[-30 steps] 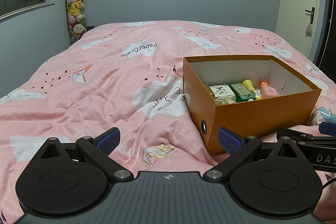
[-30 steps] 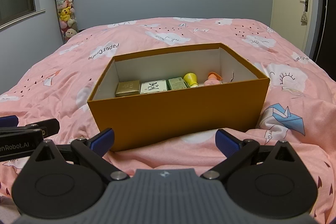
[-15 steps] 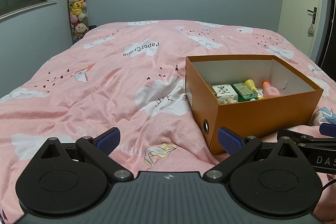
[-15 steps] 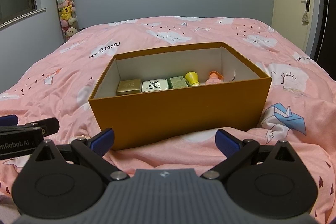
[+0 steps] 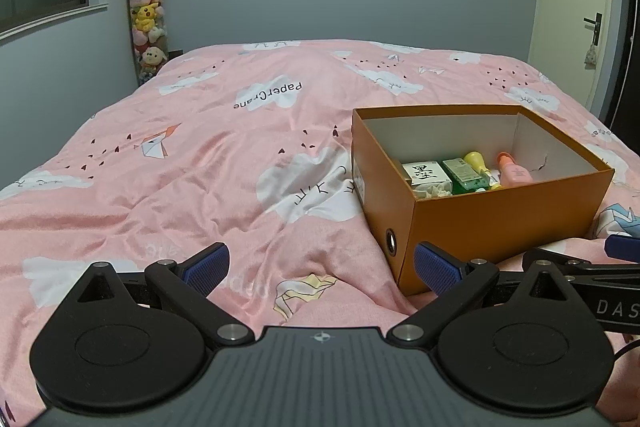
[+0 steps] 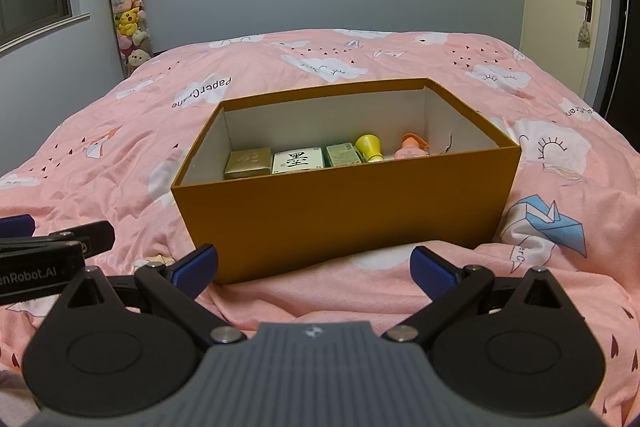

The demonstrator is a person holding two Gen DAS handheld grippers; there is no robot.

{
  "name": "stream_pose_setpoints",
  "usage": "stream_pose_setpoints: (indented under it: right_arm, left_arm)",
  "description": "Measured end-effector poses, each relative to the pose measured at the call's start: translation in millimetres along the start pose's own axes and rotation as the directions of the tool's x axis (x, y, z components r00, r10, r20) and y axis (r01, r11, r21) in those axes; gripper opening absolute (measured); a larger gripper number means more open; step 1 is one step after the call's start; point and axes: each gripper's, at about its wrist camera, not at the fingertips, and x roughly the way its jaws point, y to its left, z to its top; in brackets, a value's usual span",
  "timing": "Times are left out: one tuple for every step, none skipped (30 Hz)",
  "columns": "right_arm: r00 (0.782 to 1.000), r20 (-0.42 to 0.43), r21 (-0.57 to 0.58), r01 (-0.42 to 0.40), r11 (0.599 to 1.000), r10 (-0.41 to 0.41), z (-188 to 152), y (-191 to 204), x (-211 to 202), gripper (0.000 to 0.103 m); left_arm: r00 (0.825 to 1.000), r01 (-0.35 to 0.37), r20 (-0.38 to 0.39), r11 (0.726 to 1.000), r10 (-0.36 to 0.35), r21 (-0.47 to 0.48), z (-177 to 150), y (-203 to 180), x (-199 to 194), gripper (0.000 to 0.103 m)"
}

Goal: Organize rigid objects

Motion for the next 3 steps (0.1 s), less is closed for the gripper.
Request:
stream_pose_setpoints:
  right_arm:
    - [1.0, 0.0, -0.001, -0.001, 1.0, 0.001, 0.1, -0.2, 0.3, 0.1]
    - [1.0, 0.0, -0.001, -0.001, 1.0, 0.001, 0.2, -0.2, 0.3, 0.1]
    - [1.0, 0.0, -0.001, -0.001, 1.0, 0.001, 0.1, 0.0, 0.3, 0.1]
  left_arm:
    - [1.0, 0.004, 0.002, 1.0, -0.004, 0.002, 0.5, -0.5, -0.1, 0.103]
    - [1.0, 0.005, 0.003, 1.0, -0.005, 0.003, 0.6, -0.9, -0.4, 0.103]
    - [1.0, 0.002, 0.003, 1.0, -0.002, 0.003, 0.4, -1.3, -0.8, 0.103]
